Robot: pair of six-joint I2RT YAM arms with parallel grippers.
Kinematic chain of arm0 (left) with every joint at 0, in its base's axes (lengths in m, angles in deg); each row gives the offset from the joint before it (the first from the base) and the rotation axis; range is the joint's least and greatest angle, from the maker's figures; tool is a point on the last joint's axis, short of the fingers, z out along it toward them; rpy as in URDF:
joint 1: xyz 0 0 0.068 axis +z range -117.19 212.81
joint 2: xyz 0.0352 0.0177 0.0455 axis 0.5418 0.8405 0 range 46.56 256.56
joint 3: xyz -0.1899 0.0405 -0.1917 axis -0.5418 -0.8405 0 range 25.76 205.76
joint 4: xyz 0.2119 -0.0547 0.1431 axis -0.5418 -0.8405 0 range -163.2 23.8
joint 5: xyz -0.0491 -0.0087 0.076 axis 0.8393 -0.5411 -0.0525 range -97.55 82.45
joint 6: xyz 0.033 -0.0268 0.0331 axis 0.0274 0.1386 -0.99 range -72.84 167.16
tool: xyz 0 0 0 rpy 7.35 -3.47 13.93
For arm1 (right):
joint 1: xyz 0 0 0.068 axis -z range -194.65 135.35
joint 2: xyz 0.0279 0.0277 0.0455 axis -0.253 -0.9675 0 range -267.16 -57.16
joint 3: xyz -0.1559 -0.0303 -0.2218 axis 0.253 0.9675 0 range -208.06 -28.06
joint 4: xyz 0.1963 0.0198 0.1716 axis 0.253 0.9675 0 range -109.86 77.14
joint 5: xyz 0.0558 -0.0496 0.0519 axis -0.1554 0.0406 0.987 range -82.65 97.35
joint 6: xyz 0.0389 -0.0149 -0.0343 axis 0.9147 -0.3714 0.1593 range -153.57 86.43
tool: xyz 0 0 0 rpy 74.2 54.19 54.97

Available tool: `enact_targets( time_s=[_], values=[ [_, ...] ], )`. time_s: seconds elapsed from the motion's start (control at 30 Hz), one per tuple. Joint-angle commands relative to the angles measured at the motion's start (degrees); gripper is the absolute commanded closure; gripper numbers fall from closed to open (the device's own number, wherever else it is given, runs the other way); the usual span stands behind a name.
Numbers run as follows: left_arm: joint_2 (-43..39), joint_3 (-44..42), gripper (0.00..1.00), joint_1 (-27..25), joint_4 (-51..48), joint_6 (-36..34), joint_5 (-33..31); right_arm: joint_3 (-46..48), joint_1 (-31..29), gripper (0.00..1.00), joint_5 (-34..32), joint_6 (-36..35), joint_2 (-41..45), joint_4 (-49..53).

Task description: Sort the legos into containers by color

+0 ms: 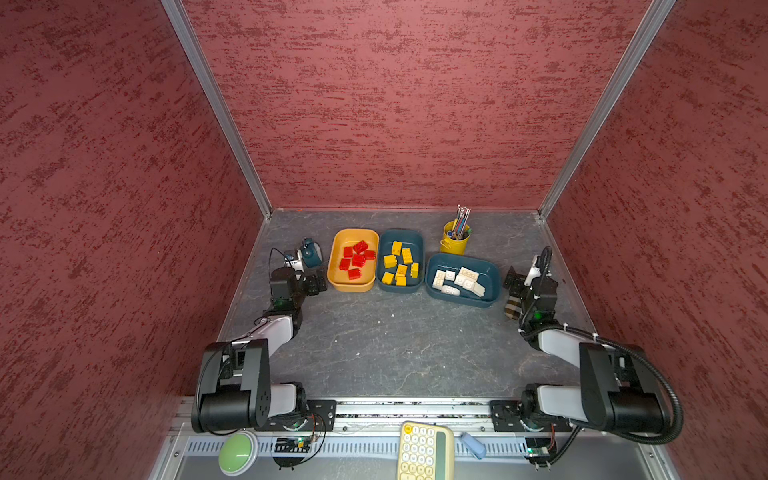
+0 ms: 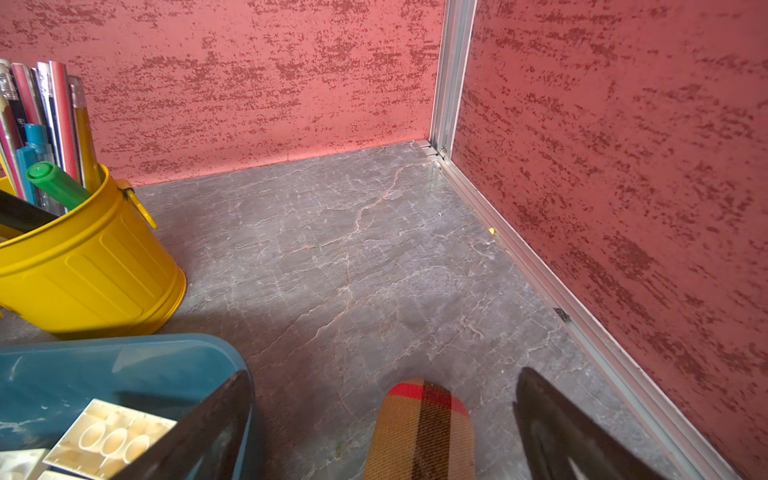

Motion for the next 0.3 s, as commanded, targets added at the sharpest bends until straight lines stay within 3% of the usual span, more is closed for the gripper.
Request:
enact_targets(
  time_s=[0.0,0.27],
  values=[
    [0.3,1.7,0.01,0.5,0.3,-0.6,1.0,-0.8,0.0,0.01,0.9,-0.5,1.3,1.6],
    [0.2,1.8,0.01,0.5,-0.5,-0.6,1.8,1.0,-0.1,0.01,-0.8,-2.2,2.7,-1.2]
  ],
)
